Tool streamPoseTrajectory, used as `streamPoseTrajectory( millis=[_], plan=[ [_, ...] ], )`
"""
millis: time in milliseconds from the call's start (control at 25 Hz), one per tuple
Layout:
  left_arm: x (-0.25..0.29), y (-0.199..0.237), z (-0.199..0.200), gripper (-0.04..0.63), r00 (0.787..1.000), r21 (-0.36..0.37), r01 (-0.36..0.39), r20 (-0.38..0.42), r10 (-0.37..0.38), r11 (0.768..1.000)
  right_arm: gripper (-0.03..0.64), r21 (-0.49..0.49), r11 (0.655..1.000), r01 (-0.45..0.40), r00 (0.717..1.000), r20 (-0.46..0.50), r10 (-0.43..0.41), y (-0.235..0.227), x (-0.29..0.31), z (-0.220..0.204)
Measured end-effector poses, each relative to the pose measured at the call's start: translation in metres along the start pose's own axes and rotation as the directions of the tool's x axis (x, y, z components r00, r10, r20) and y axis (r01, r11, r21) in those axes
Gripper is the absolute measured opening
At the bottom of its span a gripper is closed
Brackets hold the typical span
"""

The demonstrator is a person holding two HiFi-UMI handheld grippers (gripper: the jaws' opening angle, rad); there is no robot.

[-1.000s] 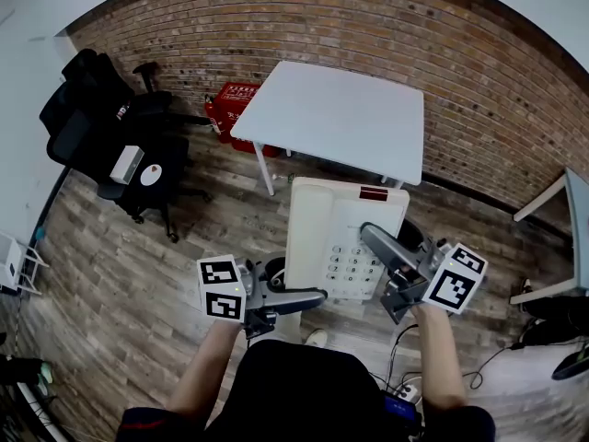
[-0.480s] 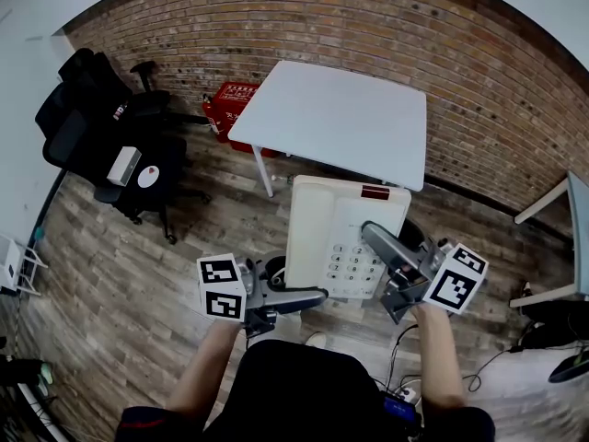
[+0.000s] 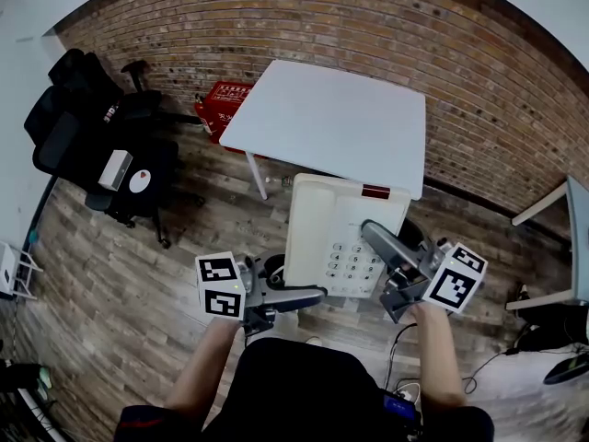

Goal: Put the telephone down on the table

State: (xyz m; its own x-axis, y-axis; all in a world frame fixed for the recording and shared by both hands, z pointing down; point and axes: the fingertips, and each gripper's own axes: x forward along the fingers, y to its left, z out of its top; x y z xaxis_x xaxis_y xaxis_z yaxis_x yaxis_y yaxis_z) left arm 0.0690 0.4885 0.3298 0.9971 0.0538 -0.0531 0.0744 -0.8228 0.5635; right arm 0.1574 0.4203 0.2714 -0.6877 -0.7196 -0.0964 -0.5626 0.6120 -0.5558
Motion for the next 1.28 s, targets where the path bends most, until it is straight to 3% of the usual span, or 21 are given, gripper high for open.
streamPoseTrajectory(
  millis=[320,1280],
  plan=[
    [0.005,0.044,0.039,0.344,1.0,-0.019,0.006,-0.004,-0.006,1.0,0.285,0.018,1.0,0.018,1.0,-0.004,-0.018,-0.038,0.036,0.028],
    [-0.031,0.149,0.118,0.344,0.999,-0.05,0.035,-0.027,-0.037,0.998,0.285,0.049,0.996,0.071,0.997,-0.004,-0.071,-0.102,0.148,0.06]
  ],
)
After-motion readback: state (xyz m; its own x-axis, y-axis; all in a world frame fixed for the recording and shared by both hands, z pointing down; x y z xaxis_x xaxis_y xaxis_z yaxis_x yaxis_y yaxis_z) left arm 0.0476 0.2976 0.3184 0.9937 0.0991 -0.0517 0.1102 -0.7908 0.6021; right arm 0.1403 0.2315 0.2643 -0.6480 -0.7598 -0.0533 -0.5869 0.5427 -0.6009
